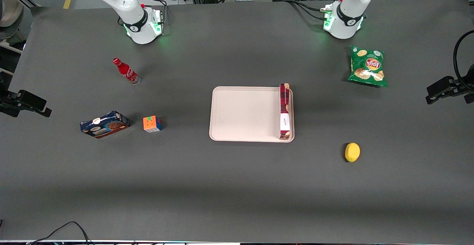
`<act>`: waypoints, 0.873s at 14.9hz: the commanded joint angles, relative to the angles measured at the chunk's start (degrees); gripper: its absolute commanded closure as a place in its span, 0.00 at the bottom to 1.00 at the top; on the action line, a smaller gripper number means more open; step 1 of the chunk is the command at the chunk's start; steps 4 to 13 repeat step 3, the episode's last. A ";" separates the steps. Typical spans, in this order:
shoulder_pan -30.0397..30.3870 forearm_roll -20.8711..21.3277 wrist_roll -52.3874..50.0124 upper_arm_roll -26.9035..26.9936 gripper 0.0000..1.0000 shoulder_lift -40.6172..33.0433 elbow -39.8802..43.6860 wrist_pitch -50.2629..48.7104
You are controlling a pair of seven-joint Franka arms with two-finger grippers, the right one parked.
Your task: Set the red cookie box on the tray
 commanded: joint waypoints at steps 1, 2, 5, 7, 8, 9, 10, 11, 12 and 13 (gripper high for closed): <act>-0.76 -1.73 1.12 0.48 0.00 -0.19 2.04 -1.81; -0.85 -1.65 1.12 0.39 0.00 -0.19 2.13 -1.81; -0.85 -1.56 1.12 0.39 0.00 -0.45 2.05 -1.81; -0.85 -1.56 1.12 0.39 0.00 -0.45 2.05 -1.81; -0.85 -1.56 1.12 0.39 0.00 -0.45 2.05 -1.81; -0.85 -1.56 1.12 0.39 0.00 -0.45 2.05 -1.81; -0.85 -1.56 1.12 0.39 0.00 -0.45 2.05 -1.81; -0.85 -1.56 1.12 0.39 0.00 -0.45 2.05 -1.81; -0.85 -1.56 1.12 0.39 0.00 -0.45 2.05 -1.81; -0.85 -1.56 1.12 0.39 0.00 -0.45 2.05 -1.81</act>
